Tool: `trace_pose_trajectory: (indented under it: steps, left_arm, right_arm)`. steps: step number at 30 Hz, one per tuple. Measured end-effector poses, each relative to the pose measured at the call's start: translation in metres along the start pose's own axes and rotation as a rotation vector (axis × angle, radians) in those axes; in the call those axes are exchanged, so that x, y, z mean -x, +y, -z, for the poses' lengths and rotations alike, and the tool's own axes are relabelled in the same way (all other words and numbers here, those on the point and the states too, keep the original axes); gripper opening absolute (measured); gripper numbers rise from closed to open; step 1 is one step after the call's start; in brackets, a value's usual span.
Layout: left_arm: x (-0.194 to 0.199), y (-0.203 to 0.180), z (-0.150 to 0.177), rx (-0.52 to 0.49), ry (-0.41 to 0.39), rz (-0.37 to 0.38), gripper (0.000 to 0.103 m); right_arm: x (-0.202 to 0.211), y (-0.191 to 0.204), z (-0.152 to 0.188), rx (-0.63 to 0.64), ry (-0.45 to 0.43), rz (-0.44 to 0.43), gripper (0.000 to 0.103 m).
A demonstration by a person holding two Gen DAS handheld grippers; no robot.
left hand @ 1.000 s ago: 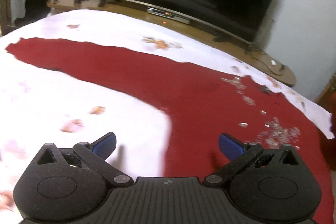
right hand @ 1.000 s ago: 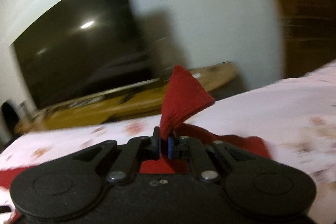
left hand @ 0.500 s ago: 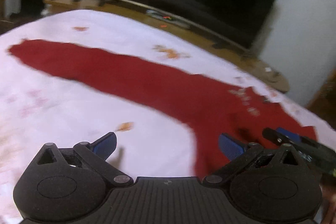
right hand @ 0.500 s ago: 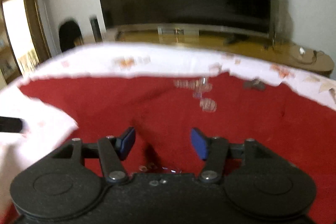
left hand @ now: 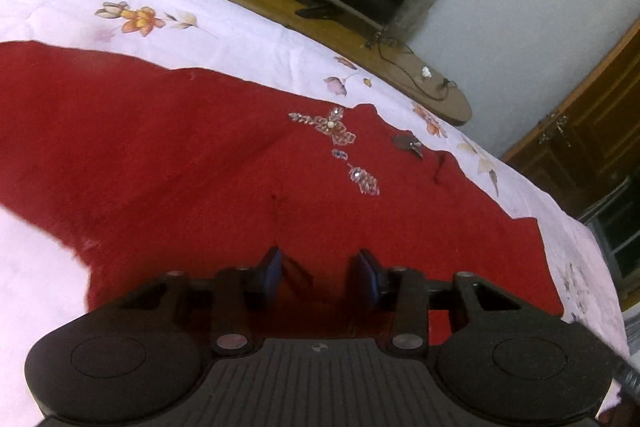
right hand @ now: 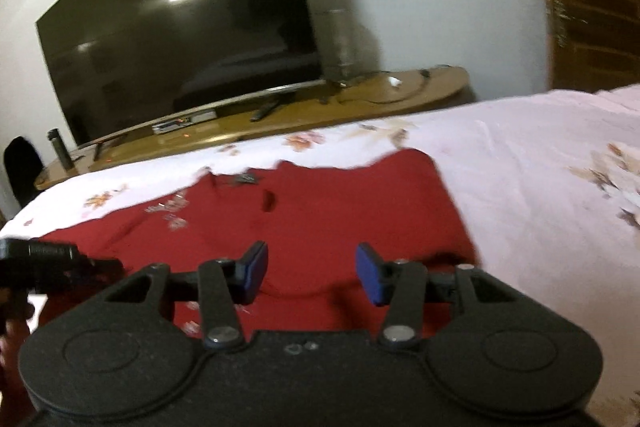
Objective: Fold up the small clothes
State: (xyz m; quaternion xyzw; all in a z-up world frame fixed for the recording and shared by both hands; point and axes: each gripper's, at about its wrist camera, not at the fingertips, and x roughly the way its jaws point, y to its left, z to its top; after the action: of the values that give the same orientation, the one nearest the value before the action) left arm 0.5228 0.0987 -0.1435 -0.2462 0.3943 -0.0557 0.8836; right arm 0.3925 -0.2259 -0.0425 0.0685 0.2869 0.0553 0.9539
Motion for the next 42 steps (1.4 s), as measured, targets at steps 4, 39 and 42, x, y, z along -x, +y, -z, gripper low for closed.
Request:
trace_pose_trajectory:
  steps: [4, 39, 42]
  left_arm:
    - [-0.005, -0.009, -0.005, -0.033, -0.003, -0.007, 0.003]
    - [0.016, 0.013, -0.006, -0.166, -0.046, -0.068, 0.003]
    - [0.014, 0.017, -0.004, -0.15, -0.052, -0.07, 0.004]
  right_arm:
    - [-0.007, -0.021, 0.018, -0.038, 0.071, 0.058, 0.048]
    - [-0.12, -0.112, -0.035, -0.233, 0.078, 0.02, 0.007]
    - [-0.127, -0.102, -0.031, -0.143, 0.098, 0.047, 0.009]
